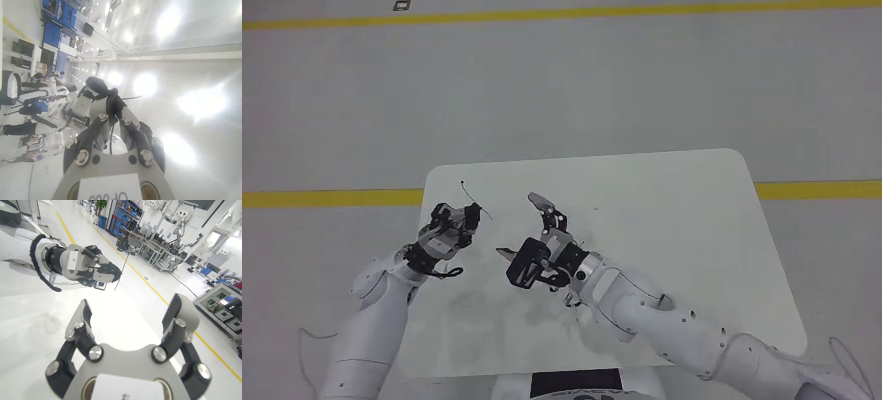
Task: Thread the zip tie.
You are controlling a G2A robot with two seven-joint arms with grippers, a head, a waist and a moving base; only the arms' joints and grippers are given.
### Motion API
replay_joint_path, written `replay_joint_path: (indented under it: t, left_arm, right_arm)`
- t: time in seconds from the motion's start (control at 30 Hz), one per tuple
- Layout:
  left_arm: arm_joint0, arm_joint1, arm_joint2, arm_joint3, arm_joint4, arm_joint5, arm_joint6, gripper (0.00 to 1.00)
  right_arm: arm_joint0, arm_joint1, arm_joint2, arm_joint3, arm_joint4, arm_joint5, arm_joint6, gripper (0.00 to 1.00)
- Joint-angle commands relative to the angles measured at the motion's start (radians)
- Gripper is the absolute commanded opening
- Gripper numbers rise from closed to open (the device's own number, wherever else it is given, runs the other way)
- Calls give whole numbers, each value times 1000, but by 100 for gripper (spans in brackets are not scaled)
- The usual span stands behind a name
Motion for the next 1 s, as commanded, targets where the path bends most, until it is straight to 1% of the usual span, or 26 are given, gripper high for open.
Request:
replay_joint_path:
  t: [0.0,0.07,0.1,0.2,0.23,0.37,0.43,0.5,0.67,0.73,0.77,0.83,0.97]
  left_arm:
    - [1,-2,11,8,-69,60,5,0]
    - [0,-2,14,12,-100,95,5,0]
    - [0,-2,18,14,-119,119,3,0]
    - [-2,-1,27,20,-157,160,-6,0]
    - [-2,-1,29,21,-161,164,-6,0]
    - [-3,-2,48,22,-169,172,-7,0]
    - [-4,-2,59,19,-171,173,-5,0]
    - [-5,-1,62,15,-160,160,-1,0]
    - [-5,-1,62,15,-160,160,-1,0]
    - [-5,-3,71,7,-161,156,25,0]
    - [-2,-3,79,1,-168,160,30,0]
    - [2,-3,85,-7,-171,162,31,0]
    - [7,-2,92,-17,-175,162,33,0]
  right_arm:
    - [9,2,-5,12,0,-2,-17,100]
    - [28,6,-21,24,0,5,-33,100]
    - [40,9,-36,32,0,14,-45,100]
    - [76,18,-80,59,0,41,-82,100]
    - [86,21,-95,66,0,52,-97,100]
    - [125,29,-154,100,0,118,-154,100]
    - [144,31,-186,113,0,165,-177,100]
    - [144,31,-186,113,0,165,-177,100]
    - [144,31,-186,113,0,165,-177,100]
    - [137,31,-181,116,0,155,-179,100]
    - [137,30,-174,121,0,152,-180,100]
    - [134,27,-171,123,0,154,-190,100]
    - [136,22,-172,135,0,177,-216,100]
